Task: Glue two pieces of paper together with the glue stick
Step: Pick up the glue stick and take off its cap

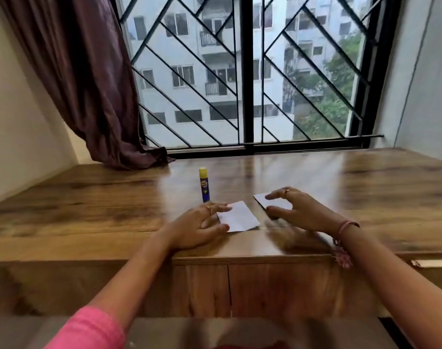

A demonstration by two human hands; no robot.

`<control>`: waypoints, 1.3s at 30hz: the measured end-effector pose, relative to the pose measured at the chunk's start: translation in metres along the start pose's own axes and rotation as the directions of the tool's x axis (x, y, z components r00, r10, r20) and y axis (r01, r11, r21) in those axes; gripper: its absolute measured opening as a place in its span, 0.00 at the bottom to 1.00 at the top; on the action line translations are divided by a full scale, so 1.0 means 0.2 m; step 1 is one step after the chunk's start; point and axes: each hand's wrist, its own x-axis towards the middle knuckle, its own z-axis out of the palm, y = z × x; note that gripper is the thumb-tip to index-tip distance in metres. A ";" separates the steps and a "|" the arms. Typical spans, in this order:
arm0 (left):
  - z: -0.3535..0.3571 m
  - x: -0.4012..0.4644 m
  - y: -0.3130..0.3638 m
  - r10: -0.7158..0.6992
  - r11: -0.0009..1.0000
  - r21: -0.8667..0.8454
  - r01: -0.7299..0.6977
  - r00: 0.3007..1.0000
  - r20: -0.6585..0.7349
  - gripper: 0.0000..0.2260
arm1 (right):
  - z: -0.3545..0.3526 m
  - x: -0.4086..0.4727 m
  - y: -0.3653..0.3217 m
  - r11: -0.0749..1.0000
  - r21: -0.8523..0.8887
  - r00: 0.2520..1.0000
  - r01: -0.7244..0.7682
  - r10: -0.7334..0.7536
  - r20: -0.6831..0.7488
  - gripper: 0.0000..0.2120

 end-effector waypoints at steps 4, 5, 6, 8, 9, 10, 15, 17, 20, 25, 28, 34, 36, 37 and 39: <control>0.02 -0.01 0.00 -0.009 0.997 0.078 0.002 0.996 0.090 0.22 | 0.04 -0.03 0.01 0.997 -0.065 0.992 -0.048 0.055 0.112 0.22; 0.03 -0.01 0.00 -0.015 0.997 0.079 0.007 0.996 0.092 0.22 | 0.05 -0.03 0.02 0.993 -0.104 0.989 -0.048 0.062 0.134 0.23; 0.03 0.00 0.00 -0.020 0.997 0.072 0.014 0.996 0.086 0.22 | 0.06 -0.03 0.03 0.990 -0.132 0.987 -0.044 0.064 0.150 0.23; 0.04 0.00 -0.02 -0.040 0.997 0.067 0.036 0.997 0.070 0.22 | 0.05 -0.03 0.05 0.988 -0.152 0.985 -0.030 0.055 0.163 0.24; 0.05 -0.01 -0.02 -0.045 0.997 0.069 0.040 0.997 0.061 0.23 | 0.05 -0.03 0.06 0.989 -0.142 0.985 -0.027 0.051 0.163 0.24; 0.06 -0.01 -0.03 -0.041 0.997 0.071 0.037 0.998 0.052 0.24 | 0.05 -0.03 0.07 0.992 -0.124 0.986 -0.023 0.043 0.162 0.24; 0.07 -0.01 -0.06 -0.003 1.000 0.030 0.002 0.999 0.048 0.26 | 0.04 0.00 0.10 1.000 -0.018 0.989 -0.003 0.005 0.146 0.21; 0.05 0.00 -0.07 0.019 1.000 -0.006 -0.019 1.000 -0.018 0.26 | 0.01 0.03 0.09 0.999 0.017 0.994 0.034 -0.036 0.104 0.19; -0.04 0.07 -0.07 0.045 0.998 -0.021 -0.055 0.945 -0.324 0.24 | -0.07 0.13 0.02 0.993 0.099 0.997 0.065 -0.070 0.043 0.22; -0.28 0.28 -0.16 -0.034 0.988 -0.134 -0.083 0.716 -0.697 0.13 | -0.15 0.40 -0.11 0.968 0.235 0.994 0.085 -0.098 0.048 0.16; -0.33 0.39 -0.23 -0.209 0.892 -0.441 -0.095 0.780 -0.590 0.09 | -0.11 0.56 -0.14 0.937 0.340 0.995 0.081 -0.096 0.026 0.06; -0.18 0.44 -0.39 -0.411 0.613 -0.790 -0.016 0.848 -0.336 0.13 | 0.08 0.67 -0.06 0.902 0.420 0.990 0.096 -0.043 -0.133 0.08; -0.17 0.43 -0.43 -0.378 0.584 -0.810 0.059 0.903 -0.207 0.19 | 0.11 0.67 -0.03 0.952 0.295 0.992 0.078 -0.043 -0.122 0.09; -0.17 0.43 -0.45 -0.348 0.567 -0.819 0.084 0.926 -0.146 0.20 | 0.12 0.67 -0.02 0.969 0.233 0.992 0.076 -0.051 -0.112 0.10; -0.17 0.42 -0.46 -0.274 0.581 -0.806 0.112 0.960 -0.064 0.21 | 0.13 0.65 -0.02 0.982 0.167 0.992 0.084 -0.067 -0.105 0.11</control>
